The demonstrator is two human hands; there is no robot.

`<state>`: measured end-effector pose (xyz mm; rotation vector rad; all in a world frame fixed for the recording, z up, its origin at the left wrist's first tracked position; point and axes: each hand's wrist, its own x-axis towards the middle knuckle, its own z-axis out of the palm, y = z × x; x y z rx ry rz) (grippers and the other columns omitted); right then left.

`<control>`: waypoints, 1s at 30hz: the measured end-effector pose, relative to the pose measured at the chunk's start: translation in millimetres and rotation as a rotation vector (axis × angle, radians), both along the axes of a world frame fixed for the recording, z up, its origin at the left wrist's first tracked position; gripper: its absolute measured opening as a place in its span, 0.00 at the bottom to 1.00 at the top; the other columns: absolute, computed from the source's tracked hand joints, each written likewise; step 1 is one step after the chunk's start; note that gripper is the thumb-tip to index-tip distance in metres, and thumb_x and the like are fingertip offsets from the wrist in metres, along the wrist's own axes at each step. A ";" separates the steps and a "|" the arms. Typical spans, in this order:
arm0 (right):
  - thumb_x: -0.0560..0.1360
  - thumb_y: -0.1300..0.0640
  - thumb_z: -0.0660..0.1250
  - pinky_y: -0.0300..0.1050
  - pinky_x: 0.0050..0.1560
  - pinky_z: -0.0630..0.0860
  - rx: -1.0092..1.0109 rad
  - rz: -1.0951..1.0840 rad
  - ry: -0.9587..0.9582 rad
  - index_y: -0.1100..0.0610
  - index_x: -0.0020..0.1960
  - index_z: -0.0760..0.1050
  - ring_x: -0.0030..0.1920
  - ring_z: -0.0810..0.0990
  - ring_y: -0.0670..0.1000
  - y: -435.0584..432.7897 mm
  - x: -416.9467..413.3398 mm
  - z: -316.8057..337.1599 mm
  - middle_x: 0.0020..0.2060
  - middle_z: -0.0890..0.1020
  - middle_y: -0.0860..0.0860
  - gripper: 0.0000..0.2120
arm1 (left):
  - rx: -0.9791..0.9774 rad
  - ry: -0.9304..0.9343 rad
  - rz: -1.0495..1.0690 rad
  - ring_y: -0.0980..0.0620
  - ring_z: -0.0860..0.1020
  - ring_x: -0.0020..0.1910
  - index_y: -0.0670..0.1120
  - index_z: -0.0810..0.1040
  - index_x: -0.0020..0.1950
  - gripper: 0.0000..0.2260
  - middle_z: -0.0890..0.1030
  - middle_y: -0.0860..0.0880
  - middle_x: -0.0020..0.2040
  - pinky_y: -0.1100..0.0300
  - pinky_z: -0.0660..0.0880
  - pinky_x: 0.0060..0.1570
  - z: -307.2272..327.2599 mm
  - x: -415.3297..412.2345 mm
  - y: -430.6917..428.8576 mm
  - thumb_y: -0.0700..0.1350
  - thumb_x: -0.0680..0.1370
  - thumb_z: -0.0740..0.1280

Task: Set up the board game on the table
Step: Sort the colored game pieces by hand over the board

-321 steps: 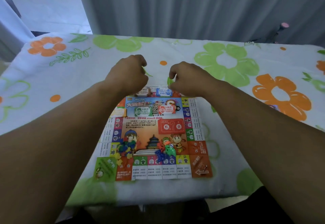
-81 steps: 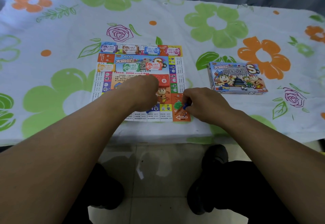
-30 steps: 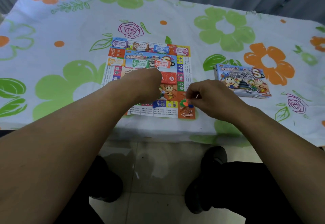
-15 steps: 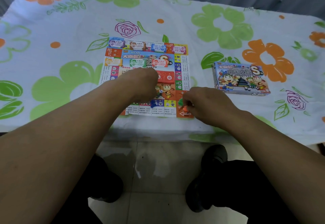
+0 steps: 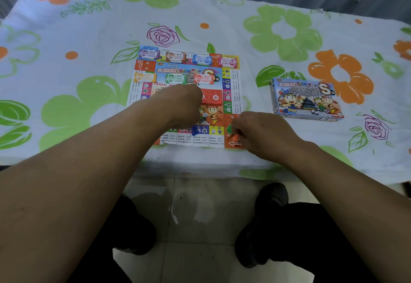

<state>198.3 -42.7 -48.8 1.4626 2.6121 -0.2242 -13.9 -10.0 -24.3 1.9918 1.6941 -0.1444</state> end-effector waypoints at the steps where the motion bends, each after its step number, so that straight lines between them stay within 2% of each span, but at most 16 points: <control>1: 0.80 0.55 0.63 0.44 0.38 0.64 -0.002 0.000 -0.002 0.50 0.54 0.77 0.47 0.79 0.55 -0.2 -0.2 0.3 0.50 0.80 0.50 0.05 | 0.000 -0.002 0.000 0.47 0.77 0.51 0.45 0.75 0.64 0.13 0.78 0.46 0.59 0.54 0.75 0.47 -0.4 0.2 0.0 0.43 0.79 0.67; 6: 0.77 0.54 0.65 0.45 0.37 0.72 -0.025 -0.007 0.011 0.51 0.50 0.75 0.44 0.79 0.54 -0.2 -2.4 7.7 0.48 0.80 0.49 0.03 | 0.000 -0.012 0.004 0.48 0.76 0.50 0.46 0.75 0.64 0.13 0.79 0.46 0.58 0.55 0.74 0.45 -0.5 0.0 0.0 0.43 0.80 0.66; 10: 0.77 0.52 0.64 0.46 0.40 0.74 -0.012 -0.043 0.067 0.52 0.51 0.77 0.45 0.79 0.54 5.3 -11.5 18.3 0.47 0.81 0.49 0.06 | 0.010 -0.015 0.021 0.48 0.77 0.50 0.46 0.76 0.62 0.11 0.79 0.46 0.56 0.55 0.75 0.45 0.4 -2.6 -0.9 0.41 0.80 0.65; 14: 0.81 0.53 0.63 0.44 0.42 0.71 0.004 -0.077 0.155 0.52 0.57 0.75 0.48 0.79 0.53 18.3 -36.2 15.5 0.53 0.82 0.50 0.07 | 0.018 0.007 0.035 0.47 0.77 0.49 0.46 0.76 0.61 0.10 0.79 0.46 0.56 0.56 0.73 0.43 1.1 -7.3 -2.7 0.40 0.80 0.65; 16: 0.81 0.54 0.63 0.45 0.45 0.74 -0.019 -0.083 0.183 0.51 0.61 0.75 0.51 0.80 0.54 24.6 -52.5 9.1 0.56 0.82 0.51 0.10 | 0.010 0.021 0.043 0.47 0.78 0.49 0.46 0.77 0.61 0.10 0.80 0.46 0.55 0.55 0.75 0.43 2.0 -12.0 -4.0 0.39 0.80 0.64; 18: 0.80 0.56 0.66 0.49 0.49 0.79 -0.034 -0.075 0.170 0.52 0.62 0.75 0.52 0.80 0.54 29.3 -66.3 1.7 0.57 0.82 0.52 0.11 | 0.008 0.021 0.048 0.46 0.79 0.50 0.45 0.78 0.60 0.11 0.81 0.46 0.55 0.53 0.78 0.47 2.8 -17.6 -4.8 0.38 0.79 0.64; 21: 0.79 0.56 0.68 0.49 0.49 0.79 -0.042 -0.066 0.129 0.54 0.63 0.76 0.52 0.81 0.56 33.1 -82.6 -9.0 0.58 0.81 0.54 0.13 | 0.003 0.015 0.070 0.46 0.79 0.52 0.45 0.77 0.62 0.13 0.81 0.46 0.55 0.49 0.79 0.53 3.7 -27.4 -4.7 0.37 0.79 0.64; 30: 0.79 0.53 0.69 0.49 0.47 0.79 0.014 -0.027 0.099 0.52 0.64 0.77 0.49 0.83 0.56 34.2 -96.5 -20.1 0.56 0.81 0.54 0.14 | 0.001 0.037 0.048 0.46 0.79 0.51 0.46 0.77 0.61 0.14 0.80 0.45 0.55 0.51 0.79 0.50 -0.5 -33.2 -6.6 0.37 0.77 0.65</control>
